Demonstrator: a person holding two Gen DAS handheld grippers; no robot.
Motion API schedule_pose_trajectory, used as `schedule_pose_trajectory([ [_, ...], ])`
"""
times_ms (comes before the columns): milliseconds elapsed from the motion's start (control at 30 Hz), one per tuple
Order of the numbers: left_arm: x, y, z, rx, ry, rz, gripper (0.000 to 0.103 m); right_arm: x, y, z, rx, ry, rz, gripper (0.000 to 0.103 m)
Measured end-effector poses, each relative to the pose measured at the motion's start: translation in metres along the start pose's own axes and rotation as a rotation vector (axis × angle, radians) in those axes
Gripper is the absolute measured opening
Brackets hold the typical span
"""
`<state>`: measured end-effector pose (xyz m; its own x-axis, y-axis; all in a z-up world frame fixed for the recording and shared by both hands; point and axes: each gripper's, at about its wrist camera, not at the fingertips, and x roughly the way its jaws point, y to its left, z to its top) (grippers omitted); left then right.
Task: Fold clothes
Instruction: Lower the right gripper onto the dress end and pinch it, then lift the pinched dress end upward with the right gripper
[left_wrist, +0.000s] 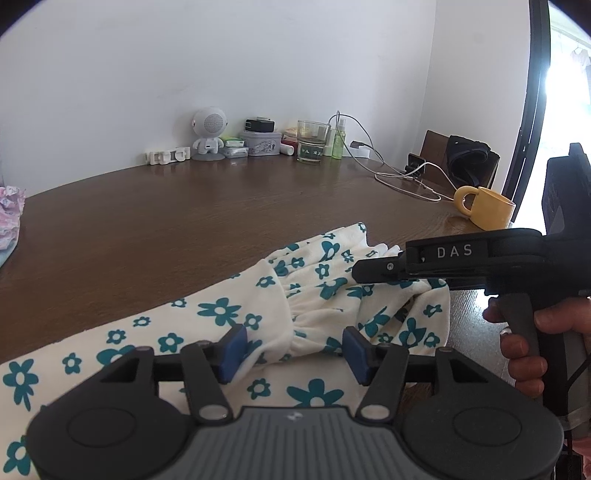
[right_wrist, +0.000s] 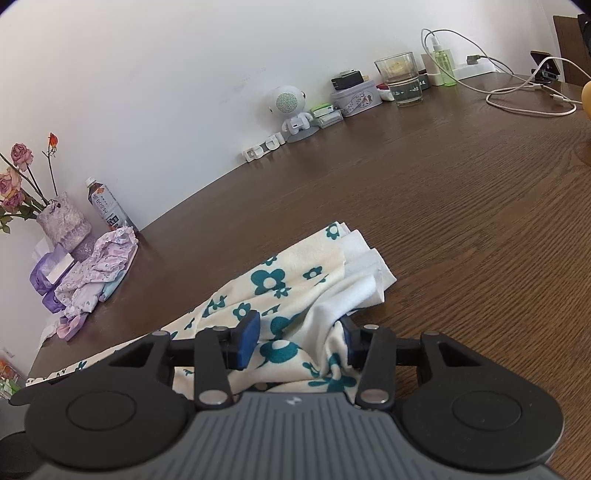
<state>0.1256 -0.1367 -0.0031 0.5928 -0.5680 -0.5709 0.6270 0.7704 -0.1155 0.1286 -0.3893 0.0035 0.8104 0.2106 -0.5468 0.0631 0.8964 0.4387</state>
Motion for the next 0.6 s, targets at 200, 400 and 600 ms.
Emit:
schedule_pose_trajectory([
  [200, -0.003, 0.003, 0.001, -0.025, -0.015, -0.011, 0.056, 0.002, 0.010, 0.000, -0.062, 0.002, -0.023, 0.020],
  [400, -0.025, 0.017, 0.004, -0.064, -0.066, 0.044, 0.063, -0.001, 0.019, -0.001, -0.132, -0.006, -0.031, 0.010],
  [600, -0.054, 0.049, -0.002, -0.149, -0.111, 0.110, 0.069, -0.008, 0.044, -0.002, -0.273, -0.043, -0.071, 0.008],
])
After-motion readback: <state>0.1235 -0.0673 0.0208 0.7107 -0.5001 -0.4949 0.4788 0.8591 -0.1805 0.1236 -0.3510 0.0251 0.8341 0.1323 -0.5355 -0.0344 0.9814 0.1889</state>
